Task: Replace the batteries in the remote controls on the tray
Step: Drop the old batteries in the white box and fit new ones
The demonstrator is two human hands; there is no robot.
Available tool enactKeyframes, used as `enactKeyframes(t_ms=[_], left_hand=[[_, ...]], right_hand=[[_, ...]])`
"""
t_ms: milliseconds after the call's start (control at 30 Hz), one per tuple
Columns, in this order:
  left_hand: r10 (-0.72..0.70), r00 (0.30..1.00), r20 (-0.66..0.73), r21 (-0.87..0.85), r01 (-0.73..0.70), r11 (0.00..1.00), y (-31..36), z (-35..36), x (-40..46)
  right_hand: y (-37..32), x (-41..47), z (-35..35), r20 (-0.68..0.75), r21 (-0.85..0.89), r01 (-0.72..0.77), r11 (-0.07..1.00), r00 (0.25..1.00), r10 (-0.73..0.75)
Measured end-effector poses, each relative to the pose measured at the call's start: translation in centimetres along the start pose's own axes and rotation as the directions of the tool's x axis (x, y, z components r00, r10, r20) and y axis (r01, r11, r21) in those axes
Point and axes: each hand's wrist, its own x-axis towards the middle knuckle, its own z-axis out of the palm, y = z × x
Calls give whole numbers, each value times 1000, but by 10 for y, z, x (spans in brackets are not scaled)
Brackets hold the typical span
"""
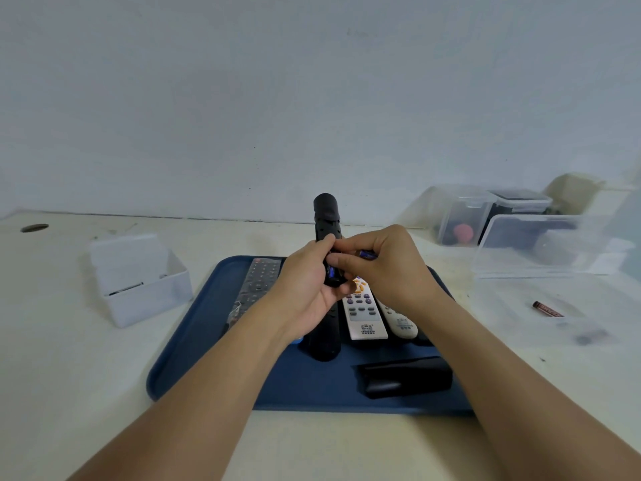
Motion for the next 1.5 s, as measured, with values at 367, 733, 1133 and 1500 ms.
enactKeyframes(t_ms=[367,733,1133,1500], left_hand=[[88,996,0,-151,-87,985,10,-1,2],[168,986,-11,20,-168,986,4,2,3],[214,942,-258,143,-182,973,-16,-2,21],[183,959,-216,154,-152,976,-12,-7,-3]], right_hand=[[-8,0,-12,160,393,-227,891,971,177],[-1,10,-23,264,687,-535,491,814,517],[11,-1,31,-250,-85,-184,979,955,158],[-40,-24,-21,707,-511,127,850,624,332]])
